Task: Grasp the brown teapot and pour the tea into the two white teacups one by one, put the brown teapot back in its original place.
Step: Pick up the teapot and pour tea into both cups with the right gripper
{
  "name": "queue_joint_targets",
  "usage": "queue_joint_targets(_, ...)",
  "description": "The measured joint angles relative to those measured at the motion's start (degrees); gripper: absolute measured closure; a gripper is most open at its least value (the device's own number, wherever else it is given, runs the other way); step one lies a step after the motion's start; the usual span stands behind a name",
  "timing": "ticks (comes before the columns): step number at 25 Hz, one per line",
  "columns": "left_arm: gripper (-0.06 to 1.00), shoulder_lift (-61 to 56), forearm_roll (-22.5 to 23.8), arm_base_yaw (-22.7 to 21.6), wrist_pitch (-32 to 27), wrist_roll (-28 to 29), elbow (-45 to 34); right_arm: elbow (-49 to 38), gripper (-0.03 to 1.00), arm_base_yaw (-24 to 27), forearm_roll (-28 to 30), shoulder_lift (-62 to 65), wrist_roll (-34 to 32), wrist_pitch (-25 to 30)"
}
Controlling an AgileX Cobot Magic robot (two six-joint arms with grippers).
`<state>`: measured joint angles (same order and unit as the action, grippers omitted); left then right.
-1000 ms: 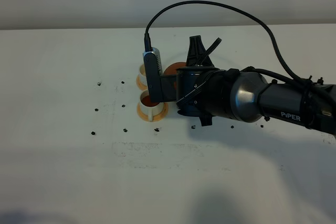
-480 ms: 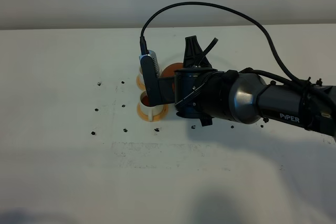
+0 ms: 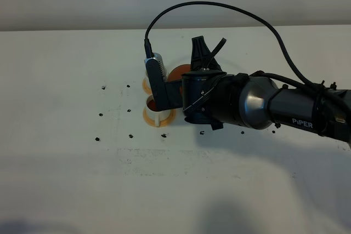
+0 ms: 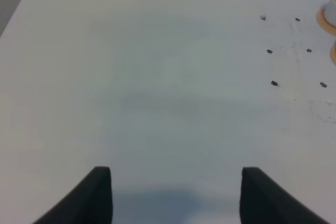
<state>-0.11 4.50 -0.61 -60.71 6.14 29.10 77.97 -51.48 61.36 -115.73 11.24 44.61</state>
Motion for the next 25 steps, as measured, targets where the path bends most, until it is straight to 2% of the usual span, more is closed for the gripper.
queue_joint_targets(25, 0.44, 0.0, 0.0, 0.0, 0.0, 0.0, 0.0, 0.0, 0.84, 0.0, 4.8, 0.0, 1.7, 0.0)
